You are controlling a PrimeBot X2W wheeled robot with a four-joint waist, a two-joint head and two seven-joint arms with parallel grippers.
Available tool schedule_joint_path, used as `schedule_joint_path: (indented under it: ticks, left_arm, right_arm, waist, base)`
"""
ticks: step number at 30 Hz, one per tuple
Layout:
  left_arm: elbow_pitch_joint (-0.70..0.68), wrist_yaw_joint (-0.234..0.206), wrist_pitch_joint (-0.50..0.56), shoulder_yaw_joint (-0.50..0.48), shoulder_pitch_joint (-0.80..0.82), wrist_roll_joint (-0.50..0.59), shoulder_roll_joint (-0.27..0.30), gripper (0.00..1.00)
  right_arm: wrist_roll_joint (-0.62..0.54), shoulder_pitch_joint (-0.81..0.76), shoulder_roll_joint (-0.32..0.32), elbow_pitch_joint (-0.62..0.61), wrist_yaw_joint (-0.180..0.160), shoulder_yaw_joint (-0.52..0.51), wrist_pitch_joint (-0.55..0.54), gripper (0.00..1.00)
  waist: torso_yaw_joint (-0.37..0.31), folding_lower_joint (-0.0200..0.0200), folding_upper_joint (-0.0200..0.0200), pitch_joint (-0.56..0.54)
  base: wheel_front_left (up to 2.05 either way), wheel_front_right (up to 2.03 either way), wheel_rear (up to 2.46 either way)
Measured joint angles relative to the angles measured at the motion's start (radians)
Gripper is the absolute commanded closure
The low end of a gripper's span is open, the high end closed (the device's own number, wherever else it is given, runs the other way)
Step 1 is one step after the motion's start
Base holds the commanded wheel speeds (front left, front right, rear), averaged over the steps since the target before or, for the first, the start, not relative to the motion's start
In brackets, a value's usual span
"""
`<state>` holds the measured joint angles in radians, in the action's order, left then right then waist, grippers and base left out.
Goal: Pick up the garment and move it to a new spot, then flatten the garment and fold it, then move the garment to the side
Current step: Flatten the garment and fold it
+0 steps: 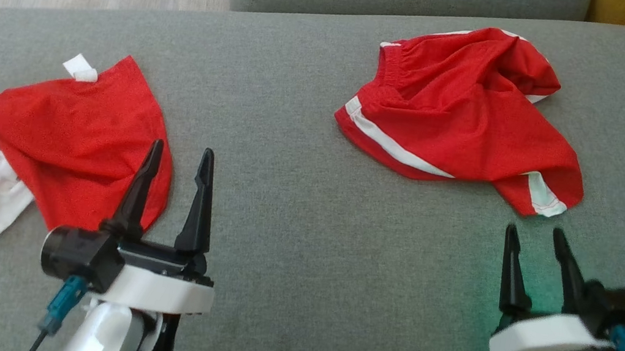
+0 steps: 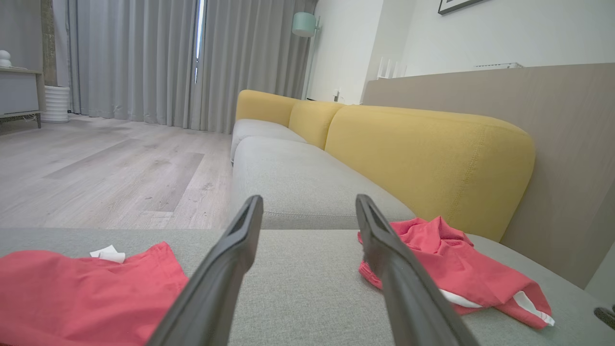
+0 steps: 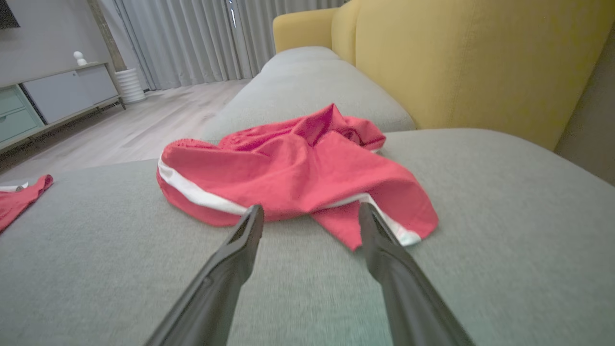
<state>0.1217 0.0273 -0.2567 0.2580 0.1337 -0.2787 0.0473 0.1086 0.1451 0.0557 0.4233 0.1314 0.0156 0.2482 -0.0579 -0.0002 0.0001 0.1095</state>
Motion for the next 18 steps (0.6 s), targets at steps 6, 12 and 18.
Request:
schedule_joint_path:
  ticks: [6,12,18]
  left_arm:
    - [0.000,0.001,0.000,-0.001,0.000,0.007,0.000,0.00]
    - [-0.001,0.008,0.000,0.002,0.002,0.007,0.000,0.00]
    - [0.000,0.009,0.000,0.009,0.017,0.016,0.000,0.00]
  right_arm:
    - [0.000,0.004,-0.008,-0.009,0.000,-0.018,0.000,0.00]
    - [-0.065,0.065,-0.008,0.047,0.000,-0.107,-0.012,0.00]
    - [-0.163,0.171,-0.008,0.147,0.000,-0.258,-0.075,0.00]
  waist:
    - [0.002,0.0001,0.0000,0.010]
    - [0.015,0.0002,0.0000,0.037]
    - [0.034,0.0003,0.0000,0.082]
  base:
    - [0.00,0.00,0.00]
    - [0.00,0.00,0.00]
    - [0.00,0.00,0.00]
